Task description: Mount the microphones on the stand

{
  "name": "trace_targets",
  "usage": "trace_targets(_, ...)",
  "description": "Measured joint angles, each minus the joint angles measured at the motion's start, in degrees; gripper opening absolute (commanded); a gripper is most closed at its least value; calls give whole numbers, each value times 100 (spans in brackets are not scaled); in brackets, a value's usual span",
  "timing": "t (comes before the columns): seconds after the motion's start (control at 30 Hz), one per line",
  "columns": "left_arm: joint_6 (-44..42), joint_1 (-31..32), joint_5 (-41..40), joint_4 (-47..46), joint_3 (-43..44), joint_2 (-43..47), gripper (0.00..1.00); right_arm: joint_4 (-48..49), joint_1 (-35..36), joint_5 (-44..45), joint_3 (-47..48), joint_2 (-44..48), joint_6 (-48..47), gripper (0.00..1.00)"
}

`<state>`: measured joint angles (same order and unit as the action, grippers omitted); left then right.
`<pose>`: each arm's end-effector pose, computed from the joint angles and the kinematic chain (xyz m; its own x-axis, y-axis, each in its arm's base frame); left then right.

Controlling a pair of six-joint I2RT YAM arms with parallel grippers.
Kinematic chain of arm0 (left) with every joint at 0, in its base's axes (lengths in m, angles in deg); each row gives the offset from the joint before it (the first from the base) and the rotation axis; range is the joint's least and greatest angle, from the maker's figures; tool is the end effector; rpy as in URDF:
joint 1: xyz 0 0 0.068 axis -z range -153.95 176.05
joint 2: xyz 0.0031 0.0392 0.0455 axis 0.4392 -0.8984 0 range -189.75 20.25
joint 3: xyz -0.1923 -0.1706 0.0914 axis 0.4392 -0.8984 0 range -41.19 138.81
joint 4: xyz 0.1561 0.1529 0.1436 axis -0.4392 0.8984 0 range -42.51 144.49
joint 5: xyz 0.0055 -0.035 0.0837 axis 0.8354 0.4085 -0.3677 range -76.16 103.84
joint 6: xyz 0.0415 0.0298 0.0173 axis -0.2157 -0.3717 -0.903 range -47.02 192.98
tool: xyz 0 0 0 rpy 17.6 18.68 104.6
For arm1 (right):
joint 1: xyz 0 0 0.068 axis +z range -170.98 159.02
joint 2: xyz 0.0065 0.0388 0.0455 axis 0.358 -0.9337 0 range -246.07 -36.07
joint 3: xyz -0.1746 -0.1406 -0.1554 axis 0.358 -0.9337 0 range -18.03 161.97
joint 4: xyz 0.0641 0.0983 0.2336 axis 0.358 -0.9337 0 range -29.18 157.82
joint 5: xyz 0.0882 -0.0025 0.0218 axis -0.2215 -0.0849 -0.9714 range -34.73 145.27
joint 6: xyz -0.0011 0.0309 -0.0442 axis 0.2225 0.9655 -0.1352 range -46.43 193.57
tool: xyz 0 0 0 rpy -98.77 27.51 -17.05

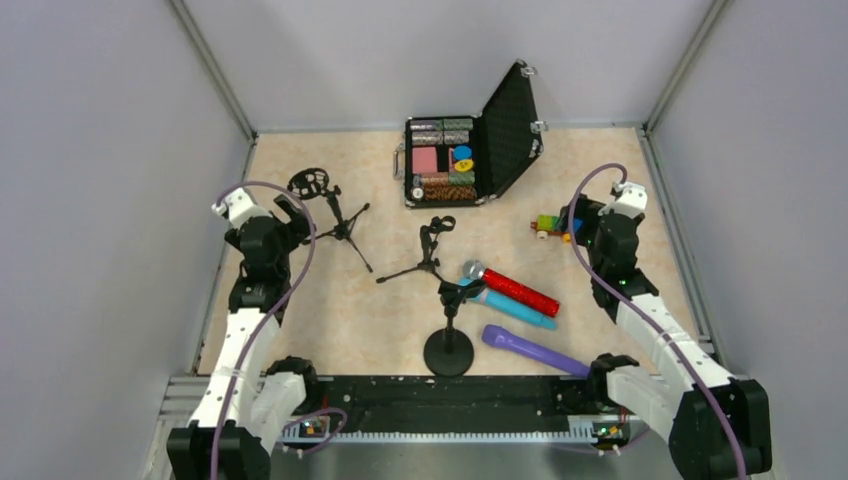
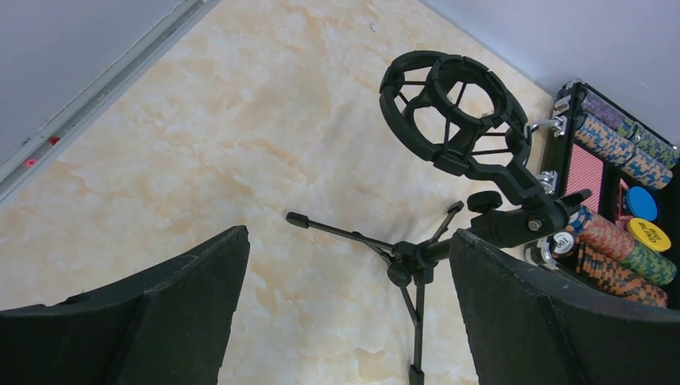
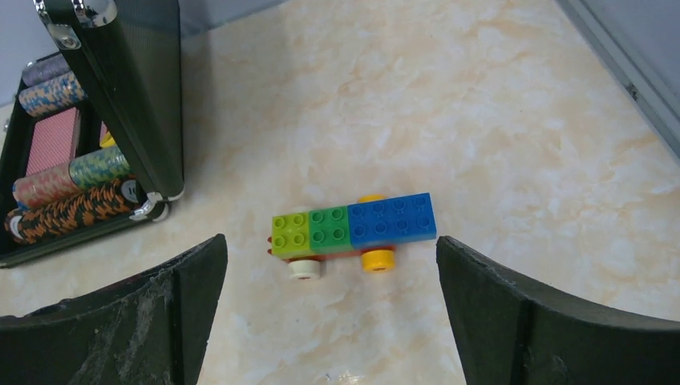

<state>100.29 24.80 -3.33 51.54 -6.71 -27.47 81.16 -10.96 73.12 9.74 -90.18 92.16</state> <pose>0.1975 0.0149 0.2790 -0.1252 -0.4412 -0.8886 -0.4053 0.8403 -0.3601 0.2150 0.0270 0.2481 -0.1691 0.2784 -0.9455 0.1924 0.9501 0.2454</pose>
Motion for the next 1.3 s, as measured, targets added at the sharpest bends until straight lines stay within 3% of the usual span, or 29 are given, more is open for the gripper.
trace_targets(0.4,240,-2,789,328,713,50,99,-1078,-2,-686,734,-219,234,99)
trace_targets(0.67,291,-11,2262,94,953,-13,99,-1303,-2,-1410,763,-686,616,99)
trace_targets(1.0,278,-7,4546,264,1655,-1014,99,-1349,-2,-2402,684,-833,1014,99)
trace_targets(1.3,33,262,5646,420,1740,-1054,99,-1346,-2,-3233,553,-667,1097,99)
